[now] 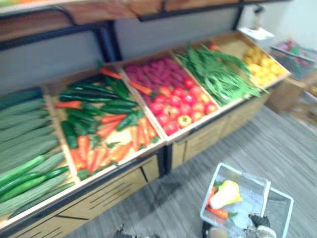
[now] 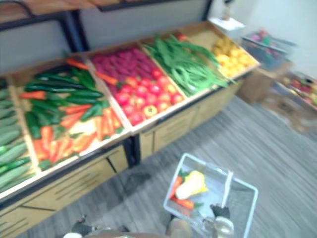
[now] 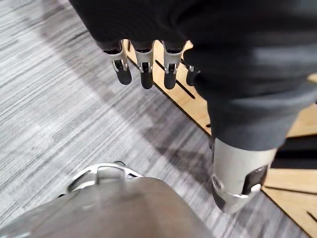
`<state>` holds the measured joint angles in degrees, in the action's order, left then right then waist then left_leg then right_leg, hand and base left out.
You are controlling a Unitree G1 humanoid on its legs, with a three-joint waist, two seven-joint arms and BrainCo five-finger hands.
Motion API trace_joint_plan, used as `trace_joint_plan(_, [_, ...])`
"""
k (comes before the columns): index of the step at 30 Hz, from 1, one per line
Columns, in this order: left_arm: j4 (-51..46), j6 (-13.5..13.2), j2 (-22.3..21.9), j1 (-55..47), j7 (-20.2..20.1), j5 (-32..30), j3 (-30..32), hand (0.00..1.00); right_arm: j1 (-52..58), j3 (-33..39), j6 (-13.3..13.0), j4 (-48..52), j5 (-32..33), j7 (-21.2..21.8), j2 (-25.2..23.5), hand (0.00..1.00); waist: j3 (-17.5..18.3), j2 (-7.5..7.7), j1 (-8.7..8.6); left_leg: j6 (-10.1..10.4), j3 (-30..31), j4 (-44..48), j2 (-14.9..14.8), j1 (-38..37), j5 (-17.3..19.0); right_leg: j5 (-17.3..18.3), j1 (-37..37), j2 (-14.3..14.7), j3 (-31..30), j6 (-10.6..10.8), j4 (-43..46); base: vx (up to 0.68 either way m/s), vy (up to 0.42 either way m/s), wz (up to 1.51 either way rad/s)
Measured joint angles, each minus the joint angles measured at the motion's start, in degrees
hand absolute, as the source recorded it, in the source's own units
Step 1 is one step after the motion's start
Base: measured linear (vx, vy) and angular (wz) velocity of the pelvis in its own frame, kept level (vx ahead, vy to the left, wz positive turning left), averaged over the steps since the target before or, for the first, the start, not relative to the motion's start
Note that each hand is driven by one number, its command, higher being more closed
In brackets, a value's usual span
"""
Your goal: Pick vegetable in the basket
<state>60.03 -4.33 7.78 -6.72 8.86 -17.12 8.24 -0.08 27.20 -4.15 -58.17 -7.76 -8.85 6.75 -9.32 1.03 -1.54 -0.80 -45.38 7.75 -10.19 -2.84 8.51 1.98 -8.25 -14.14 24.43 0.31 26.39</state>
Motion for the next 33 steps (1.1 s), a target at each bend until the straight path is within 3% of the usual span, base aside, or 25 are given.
trace_joint_plan(1, [-0.13,0.03,0.27,-0.56,-0.07,0.04,0.00,0.00,0.12,-0.61,0.00,-0.63,-0.33,-0.02,0.27,1.00,-0.09,0.24,0.20,-0.14,-3.28,-0.71,-0.12,-1.55,-0.38,2.21,2.52,-1.69,3.98,-0.75,6.99,-0.03,0.078,-1.08])
trace_joint_plan(2, [-0.14,0.06,0.25,-0.78,-0.09,0.10,0.01,0.00,0.12,-0.65,0.03,-0.65,-0.39,-0.05,0.15,1.00,-0.04,0.33,0.21,-0.16,-4.60,-0.68,-0.15,-1.90,-0.41,2.69,3.70,-2.35,4.80,-0.32,8.29,-0.04,0.040,-1.29])
trace_joint_plan(5, [-0.41,0.58,-0.36,-0.77,-0.14,0.75,1.03,0.00,-0.44,-0.71,0.81,-1.93,-0.40,-0.26,-0.47,1.00,-0.08,0.65,0.31,-0.03,-10.18,0.86,-0.42,-2.25,-0.49,3.93,7.88,-4.95,7.65,1.36,6.39,-0.02,-0.056,-0.98])
trace_joint_plan(6, [-0.53,0.83,-0.62,-0.64,-0.08,1.06,1.41,0.00,-0.91,-0.71,1.19,-2.10,-0.39,-0.54,-0.62,1.00,-0.32,0.97,0.26,0.35,-12.37,2.06,-1.11,-2.29,-0.78,5.30,8.42,-3.67,8.49,2.74,2.01,-0.03,-0.212,-1.54])
trace_joint_plan(7, [-0.61,0.86,-1.37,-0.85,-0.07,1.11,1.87,0.00,-0.98,-0.78,1.49,-2.58,-0.39,-0.65,-0.14,1.00,-0.26,-0.23,0.60,1.33,-14.41,2.67,-2.42,-2.05,-1.45,5.66,9.42,-0.42,8.01,3.34,-5.93,-0.04,-0.248,-1.44])
trace_joint_plan(9, [-0.64,0.85,-1.73,-0.70,0.02,1.09,2.85,0.00,-1.41,-2.30,1.71,-3.66,-0.40,-0.66,-0.08,1.00,-0.08,-0.41,0.70,1.51,-17.01,5.50,-4.61,-0.42,-1.53,5.73,10.65,3.01,7.21,3.46,-15.35,-0.03,-0.280,-1.17])
trace_joint_plan(11, [-0.60,0.88,-1.59,0.38,0.14,1.01,3.39,0.00,-1.52,-3.68,2.01,-3.79,-0.34,-0.65,-0.32,1.00,-0.27,-0.35,0.39,1.51,-17.19,10.28,-7.67,1.51,-1.31,5.23,10.62,5.29,6.11,4.13,-20.42,-0.06,-0.303,-0.76])
trace_joint_plan(13, [-0.63,0.88,-1.64,0.87,0.20,0.51,3.25,0.00,-0.93,-4.17,2.08,-3.96,0.60,-0.73,-0.28,1.00,-0.67,-1.32,0.04,1.51,-16.63,18.00,-13.59,0.95,-1.34,4.46,12.19,8.45,3.73,3.58,-22.32,-0.13,-0.221,-0.67])
trace_joint_plan(14, [-0.65,0.82,-1.71,0.80,0.22,0.51,3.22,0.00,-0.66,-4.45,2.06,-4.09,0.98,-0.76,-0.11,1.00,-0.75,-1.43,0.10,1.60,-16.27,19.68,-14.80,0.18,-1.48,4.48,12.80,9.02,2.95,3.54,-22.34,-0.10,-0.128,-0.74])
trace_joint_plan(16, [-1.07,0.60,-1.80,0.39,0.33,0.00,2.79,0.00,-0.23,-5.91,1.79,-3.99,0.93,-0.71,0.43,1.00,-1.14,-1.21,0.45,2.28,-5.96,24.80,-16.28,0.85,-3.39,4.91,14.31,9.64,-1.65,2.79,-22.16,-0.10,-0.097,-0.96])
trace_joint_plan(17, [-1.16,0.50,-2.34,0.23,0.42,-0.23,2.76,0.00,-0.53,-7.50,1.16,-4.01,0.84,-0.61,1.62,1.00,-1.18,-1.41,0.76,4.58,6.63,22.87,-12.00,2.69,-1.82,4.62,14.00,8.78,-4.73,2.38,-22.00,-0.08,-0.026,-1.10])
trace_joint_plan(20, [-1.11,0.40,-3.14,-0.97,1.24,-0.33,2.80,0.00,-1.17,-9.76,0.30,-4.04,0.83,-0.50,2.24,1.00,-1.23,-1.65,1.91,6.93,28.26,13.44,-2.13,2.80,0.82,3.46,11.06,8.20,-13.35,2.62,-20.95,-0.04,0.101,-1.48])
trace_joint_plan(23, [-0.76,-0.19,-3.25,-1.44,1.45,-1.51,2.82,0.00,-1.39,-9.57,-0.13,-4.08,0.92,-0.54,2.35,1.00,-0.97,-2.63,1.93,7.66,37.88,3.47,-0.37,1.48,0.55,2.06,8.22,10.46,-19.60,4.15,-20.83,-0.03,0.217,-1.16])
trace_joint_plan(28, [-0.48,-0.23,-1.00,-1.46,1.56,-2.13,1.93,0.00,-0.82,-9.55,-1.12,-4.12,0.92,-0.48,0.91,1.00,-0.09,0.00,1.72,6.65,35.43,0.57,3.70,1.33,2.10,-3.28,7.45,7.54,-23.99,7.25,-27.71,-0.02,0.211,-0.46])
trace_joint_plan(33, [0.13,-0.46,-0.84,-1.47,1.60,-1.62,0.14,0.00,-0.17,-9.04,-1.40,-2.84,0.95,-0.51,1.13,1.00,0.25,0.09,1.63,5.12,31.54,-0.30,5.95,-0.74,2.90,-3.77,6.08,5.89,-28.10,8.06,-26.54,-0.01,0.123,-0.39])
